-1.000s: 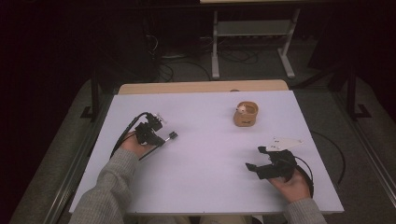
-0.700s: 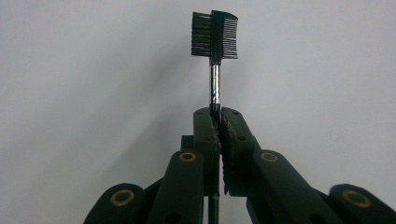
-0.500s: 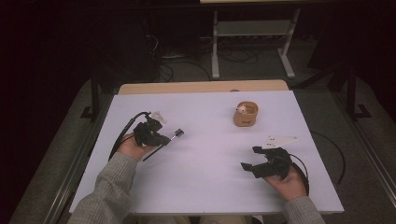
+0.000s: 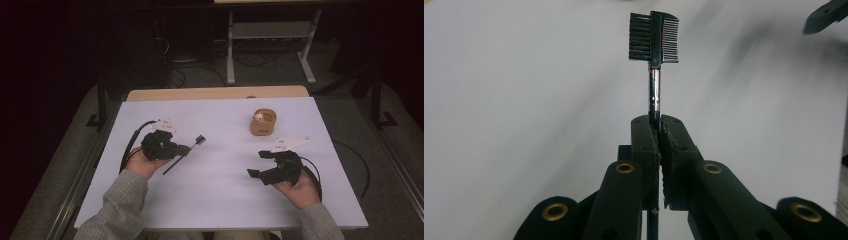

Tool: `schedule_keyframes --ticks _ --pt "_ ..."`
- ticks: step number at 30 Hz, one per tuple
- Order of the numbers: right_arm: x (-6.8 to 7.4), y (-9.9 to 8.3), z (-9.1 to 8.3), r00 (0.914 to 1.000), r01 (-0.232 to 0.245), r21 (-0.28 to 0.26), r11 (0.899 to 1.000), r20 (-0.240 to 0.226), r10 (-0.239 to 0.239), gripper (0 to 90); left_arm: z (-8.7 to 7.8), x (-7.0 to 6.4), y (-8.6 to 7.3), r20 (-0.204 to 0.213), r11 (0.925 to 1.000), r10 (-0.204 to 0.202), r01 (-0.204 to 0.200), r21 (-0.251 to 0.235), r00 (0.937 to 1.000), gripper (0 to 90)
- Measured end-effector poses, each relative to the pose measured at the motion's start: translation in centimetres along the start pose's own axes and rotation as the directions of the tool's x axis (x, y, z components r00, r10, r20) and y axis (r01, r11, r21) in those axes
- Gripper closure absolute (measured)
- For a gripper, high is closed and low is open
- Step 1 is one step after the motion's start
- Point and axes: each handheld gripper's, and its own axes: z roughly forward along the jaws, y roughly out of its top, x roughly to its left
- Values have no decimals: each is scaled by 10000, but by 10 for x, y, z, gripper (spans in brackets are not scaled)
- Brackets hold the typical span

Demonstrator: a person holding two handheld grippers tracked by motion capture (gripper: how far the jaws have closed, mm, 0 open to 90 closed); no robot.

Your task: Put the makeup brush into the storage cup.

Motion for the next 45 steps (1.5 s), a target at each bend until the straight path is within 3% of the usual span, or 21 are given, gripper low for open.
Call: schedule_keyframes --ticks 6,12,16,20,24,29,35,39,45 --pt "7 15 7 9989 151 -203 9997 -430 -160 219 -4 -9 2 433 9962 199 -161 -860 9989 857" --pt "16 26 21 9928 280 -316 9991 -1156 -315 262 -2 -14 2 939 9895 72 65 -1447 9956 857" --pt "23 33 33 9878 311 -384 9988 -1513 -365 275 0 -16 1 1046 9853 67 114 -1706 9945 857" --pt "30 40 45 9823 394 -425 9983 -1816 -465 299 2 -22 2 1304 9742 -69 361 -2226 9914 857" --pt "38 44 56 9753 488 -477 9977 -2130 -579 330 4 -28 3 1290 9710 91 221 -2381 9916 857" --pt "44 45 68 9673 398 -717 9966 -2472 -564 400 8 -32 4 1454 9672 -16 385 -2510 9894 857" --pt "49 44 80 9603 303 -900 9955 -2738 -540 470 14 -35 5 1402 9677 -4 357 -2495 9901 857" --pt "51 42 85 9522 91 -1117 9937 -3023 -427 519 18 -36 6 1419 9650 6 366 -2596 9899 858" --pt "53 41 91 9411 -296 -1264 9915 -3377 -150 589 23 -40 7 1307 9675 191 147 -2526 9912 857"
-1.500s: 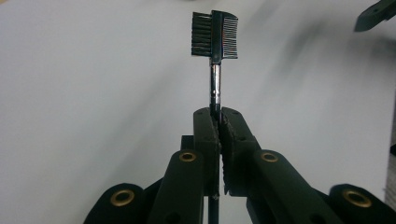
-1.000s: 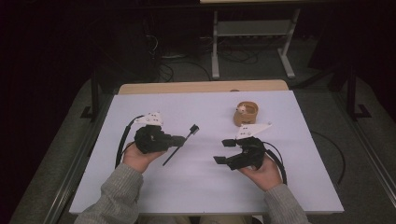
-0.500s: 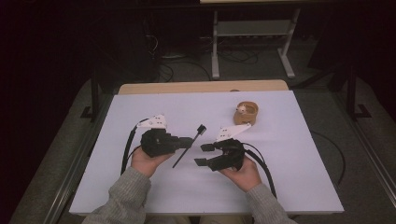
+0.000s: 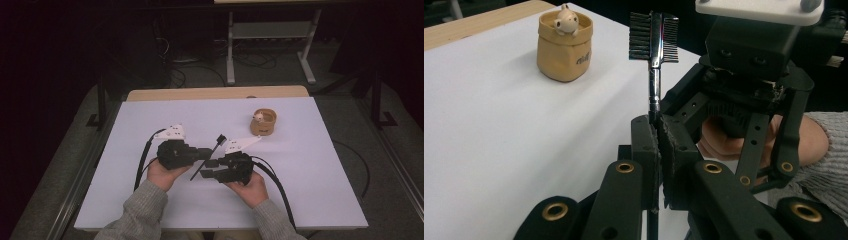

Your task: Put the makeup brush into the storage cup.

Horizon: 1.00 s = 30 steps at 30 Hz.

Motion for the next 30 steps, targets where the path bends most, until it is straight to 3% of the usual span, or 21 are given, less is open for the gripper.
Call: schedule_keyframes --ticks 3,7,13,16,21,30 --pt "0 -2 3 9996 -218 -81 9997 -170 217 634 2 -1 -1 -44 10000 -11 11 -20 10000 858" --pt "1 -5 7 9995 -182 -393 9991 -272 171 705 3 -2 -1 -47 10000 32 -32 -70 10000 857" --pt "-4 -10 6 9959 -863 -781 9932 -341 838 783 3 -3 -2 -130 9998 77 -79 -156 9999 857" --pt "-6 -10 5 9948 -974 -826 9918 -378 945 801 2 -3 -2 -163 9996 67 -72 -267 9998 857" --pt "-12 -12 3 9845 -1707 -872 9815 -556 1663 847 -2 -4 -1 -308 9989 229 -242 -392 9993 857" --pt "-9 -11 -1 9921 -1245 -509 9909 -218 1235 848 -2 -5 -2 -81 9993 254 -256 -287 9996 842"
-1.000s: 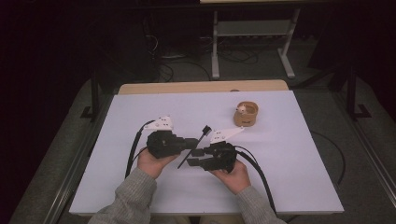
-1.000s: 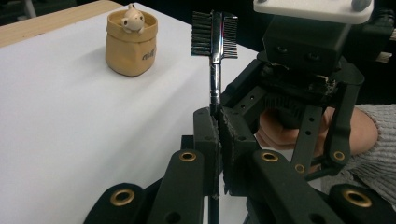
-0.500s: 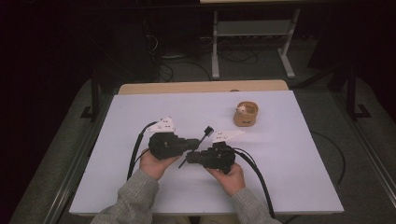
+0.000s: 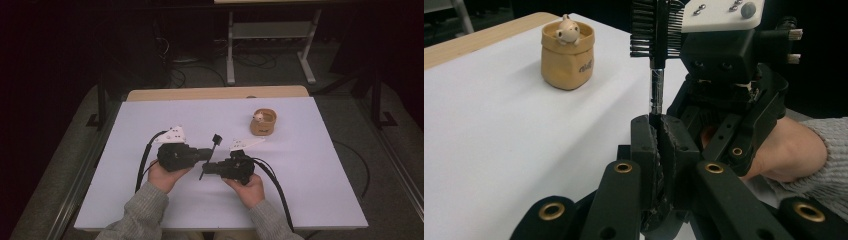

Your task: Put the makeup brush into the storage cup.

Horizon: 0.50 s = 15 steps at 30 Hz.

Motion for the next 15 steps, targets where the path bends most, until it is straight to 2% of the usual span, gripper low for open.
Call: schedule_keyframes --ticks 3,6,9,15 --pt "1 2 -4 9997 159 283 9995 178 -164 848 -1 1 0 236 9999 -135 134 58 9996 764" --pt "2 5 -10 9981 438 717 9965 396 -467 848 0 -1 1 354 9994 -25 12 350 9994 732" --pt "6 8 -15 9936 868 1293 9878 608 -952 849 1 -2 0 428 9982 78 -104 598 9991 718" --pt "12 11 -20 9821 1480 2108 9663 834 -1686 848 3 -2 0 637 9977 -102 59 682 9979 726"
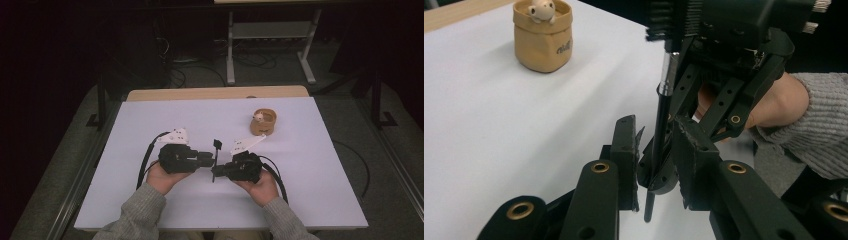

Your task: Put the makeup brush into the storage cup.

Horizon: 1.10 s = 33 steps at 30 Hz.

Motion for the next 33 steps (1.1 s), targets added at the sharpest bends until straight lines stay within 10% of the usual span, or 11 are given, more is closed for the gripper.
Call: schedule_keyframes --ticks 20,33 --pt "6 5 -1 9920 1193 1032 9875 284 -1229 848 1 -3 4 603 9995 118 -136 286 9981 853" --pt "8 5 4 9907 1329 1252 9832 122 -1354 848 0 -4 9 801 9998 -28 11 207 9968 761"
